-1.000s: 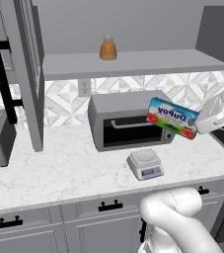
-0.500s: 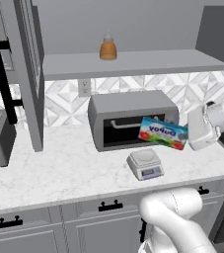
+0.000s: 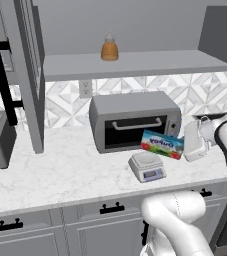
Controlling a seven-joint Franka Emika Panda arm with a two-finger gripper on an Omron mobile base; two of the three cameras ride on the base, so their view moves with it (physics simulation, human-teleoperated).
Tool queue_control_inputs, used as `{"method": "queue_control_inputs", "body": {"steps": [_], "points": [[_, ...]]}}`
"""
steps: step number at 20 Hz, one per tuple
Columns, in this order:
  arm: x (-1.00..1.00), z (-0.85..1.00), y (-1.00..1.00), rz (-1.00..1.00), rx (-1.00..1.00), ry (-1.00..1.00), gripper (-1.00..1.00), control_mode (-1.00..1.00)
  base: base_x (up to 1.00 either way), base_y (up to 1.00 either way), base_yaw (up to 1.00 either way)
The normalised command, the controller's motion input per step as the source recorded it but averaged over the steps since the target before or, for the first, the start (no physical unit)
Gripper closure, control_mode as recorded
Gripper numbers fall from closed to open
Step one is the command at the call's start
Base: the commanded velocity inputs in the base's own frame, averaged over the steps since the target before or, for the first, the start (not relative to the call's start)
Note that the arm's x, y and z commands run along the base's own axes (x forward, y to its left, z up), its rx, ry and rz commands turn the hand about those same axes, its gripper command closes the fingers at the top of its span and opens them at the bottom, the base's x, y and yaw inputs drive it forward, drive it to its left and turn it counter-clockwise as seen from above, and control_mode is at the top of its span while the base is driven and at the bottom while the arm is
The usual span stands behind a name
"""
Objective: Pick the boxed food and place it on the digital scale for weighing, and close the cabinet.
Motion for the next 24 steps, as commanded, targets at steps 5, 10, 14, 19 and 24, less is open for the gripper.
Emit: {"method": "queue_control_inputs", "body": {"steps": [5,10,14,19,24], "points": [[0.74,-0.50,-0.04,0.00,-0.01,0.04,1.00,-1.00,0.00,0.00,0.00],[0.47,-0.45,-0.31,0.02,0.00,0.03,1.00,-1.00,0.00,0.00,0.00],[0.41,-0.41,-0.02,0.00,-0.01,0.11,1.00,-1.00,0.00,0.00,0.00],[0.39,-0.34,0.00,0.00,-0.02,0.01,1.00,-1.00,0.00,0.00,0.00],[0.26,-0.47,0.00,0.00,-0.03,-0.11,1.00,-1.00,0.00,0.00,0.00]]}}
